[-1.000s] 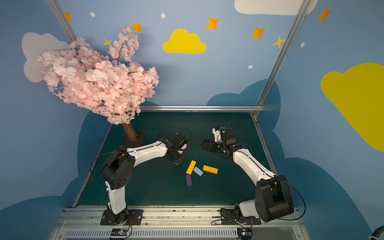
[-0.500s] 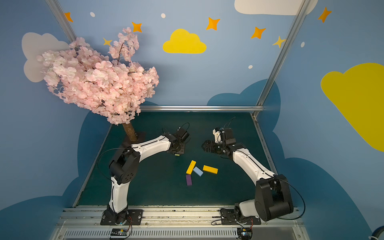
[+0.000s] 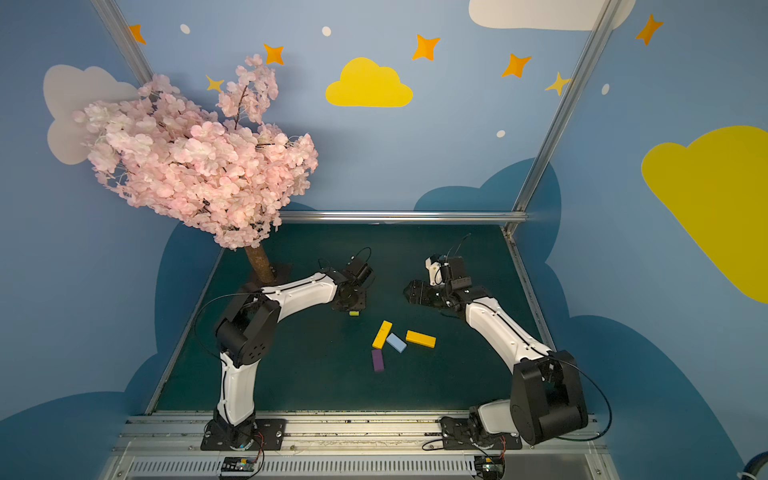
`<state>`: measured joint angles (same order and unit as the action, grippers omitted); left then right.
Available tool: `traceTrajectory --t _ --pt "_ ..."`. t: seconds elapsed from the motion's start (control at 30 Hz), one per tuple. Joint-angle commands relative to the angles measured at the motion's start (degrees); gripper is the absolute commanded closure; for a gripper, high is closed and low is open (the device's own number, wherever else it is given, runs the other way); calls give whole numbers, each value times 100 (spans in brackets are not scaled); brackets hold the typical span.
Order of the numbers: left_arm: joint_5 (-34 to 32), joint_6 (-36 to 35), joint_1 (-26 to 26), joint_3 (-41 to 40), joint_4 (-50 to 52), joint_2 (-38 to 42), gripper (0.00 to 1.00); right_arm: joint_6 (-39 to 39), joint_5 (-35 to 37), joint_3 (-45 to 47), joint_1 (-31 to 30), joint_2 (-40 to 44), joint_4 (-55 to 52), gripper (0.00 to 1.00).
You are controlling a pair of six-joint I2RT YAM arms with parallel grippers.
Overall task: Assemble the letter k with building blocks
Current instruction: Place the building block at the center of the board, then pick up the building block from the center of the board.
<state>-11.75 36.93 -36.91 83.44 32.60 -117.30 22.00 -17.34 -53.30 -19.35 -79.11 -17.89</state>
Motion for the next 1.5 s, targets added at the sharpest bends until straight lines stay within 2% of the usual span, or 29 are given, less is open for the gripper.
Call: traceTrajectory --t 0.0,0.33,0.4,0.43,0.5,0.53,0.63,0.67,0.9,1.1,1.23,1.27,1.33,1.4,1.47 --pt "89 -43 19 -55 -29 -100 97 -40 89 -36 -34 115 -142 11" --pt "150 -278 19 -22 12 -209 97 -23 91 -22 -33 110 -132 10" --pt "133 -284 17 -25 27 -198 92 -23 82 -16 -33 102 -129 10" --pt "138 -300 17 -21 12 -181 83 -22 70 -13 -34 106 -117 10" --pt "132 -307 17 -23 14 -171 52 -11 70 -13 -33 91 -118 10" --pt "106 -309 17 -26 25 -164 40 -11 73 -14 -33 85 -118 10" --pt "37 -298 17 -29 51 -137 23 -11 64 -13 -33 80 -112 10" --pt "29 -304 18 -23 76 -135 20 -16 68 -12 -39 86 -118 10" --pt "-121 -324 8 -102 84 271 12 -194 83 -61 -51 179 -237 11" --pt "38 -711 -313 -296 256 1056 11 -489 716 -113 1 398 -659 11" --pt "190 -736 -552 -480 567 1249 14 -641 603 -175 133 586 -829 14" --pt "261 -712 -619 -598 532 1319 14 -711 493 -191 134 613 -873 15" --pt "156 -562 -760 -836 503 1480 14 -889 -63 -264 114 587 -1019 30" --pt "8 -417 -809 -1031 508 1663 14 -886 -396 -431 -9 419 -1392 36" --pt "-236 -255 -801 -1205 461 1917 14 -838 -430 -643 -235 205 -1956 40"
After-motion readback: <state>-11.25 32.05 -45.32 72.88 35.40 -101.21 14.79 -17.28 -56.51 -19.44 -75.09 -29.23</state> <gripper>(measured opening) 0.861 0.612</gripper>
